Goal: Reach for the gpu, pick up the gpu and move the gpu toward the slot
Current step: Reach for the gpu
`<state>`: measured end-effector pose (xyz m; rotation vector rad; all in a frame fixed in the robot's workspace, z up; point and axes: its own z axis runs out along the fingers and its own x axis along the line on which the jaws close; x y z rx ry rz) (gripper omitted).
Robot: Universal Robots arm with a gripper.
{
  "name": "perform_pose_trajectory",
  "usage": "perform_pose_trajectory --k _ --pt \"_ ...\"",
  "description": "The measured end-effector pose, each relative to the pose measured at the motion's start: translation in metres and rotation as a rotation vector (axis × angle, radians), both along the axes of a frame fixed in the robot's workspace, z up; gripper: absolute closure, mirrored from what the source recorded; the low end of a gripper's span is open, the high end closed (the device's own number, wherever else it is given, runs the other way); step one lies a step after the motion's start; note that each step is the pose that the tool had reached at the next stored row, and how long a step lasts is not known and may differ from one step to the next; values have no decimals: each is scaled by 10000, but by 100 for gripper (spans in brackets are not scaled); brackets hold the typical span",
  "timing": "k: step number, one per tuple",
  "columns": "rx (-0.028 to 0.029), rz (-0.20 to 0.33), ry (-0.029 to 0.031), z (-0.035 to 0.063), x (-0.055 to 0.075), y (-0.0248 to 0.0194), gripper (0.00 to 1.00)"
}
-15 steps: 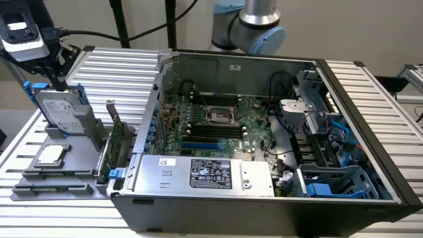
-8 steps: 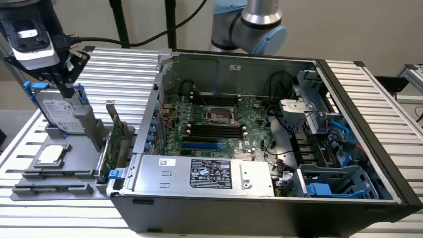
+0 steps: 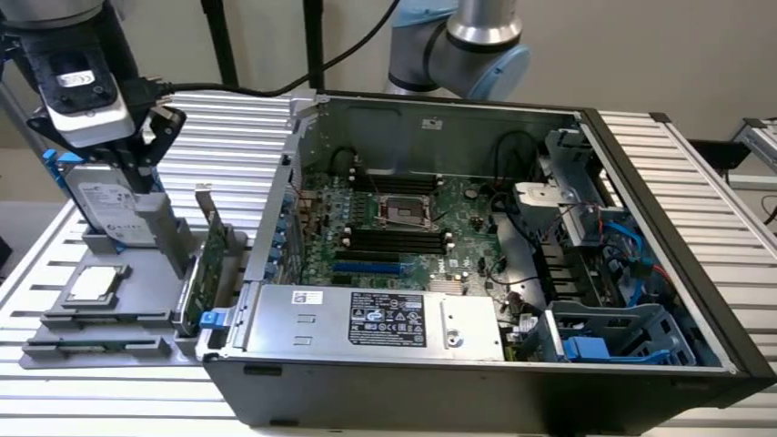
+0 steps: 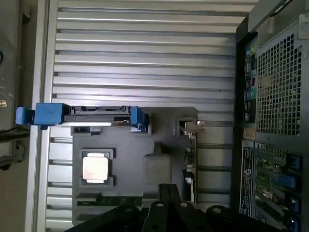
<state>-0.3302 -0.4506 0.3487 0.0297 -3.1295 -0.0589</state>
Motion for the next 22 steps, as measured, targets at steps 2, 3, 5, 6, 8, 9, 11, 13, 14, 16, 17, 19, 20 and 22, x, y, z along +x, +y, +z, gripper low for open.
perform_pose_trajectory --k 2,3,5,6,8,9,11,13,14,16,17,19,20,22 --pt "-5 -1 -6 -18 38 -42 89" --pt "-7 -2 -14 -30 53 -60 89" --pt "-14 -1 -28 -53 85 -101 89" --pt "-18 -1 -34 -65 102 -120 89" --pt "-24 -1 -48 -89 138 -156 89" --pt "-27 -2 -55 -102 158 -172 89" --pt "-36 -2 -68 -128 211 -198 89" --pt "-45 -1 -78 -155 267 -220 89" --pt "-47 0 -83 -165 298 -229 89" --pt "-48 0 -81 -167 320 -233 89" --pt "-48 -2 -81 -167 320 -232 89" --pt "-49 -2 -80 -167 320 -232 89" --pt "-49 -2 -80 -167 320 -232 89" --pt "-48 -1 -80 -167 321 -232 89"
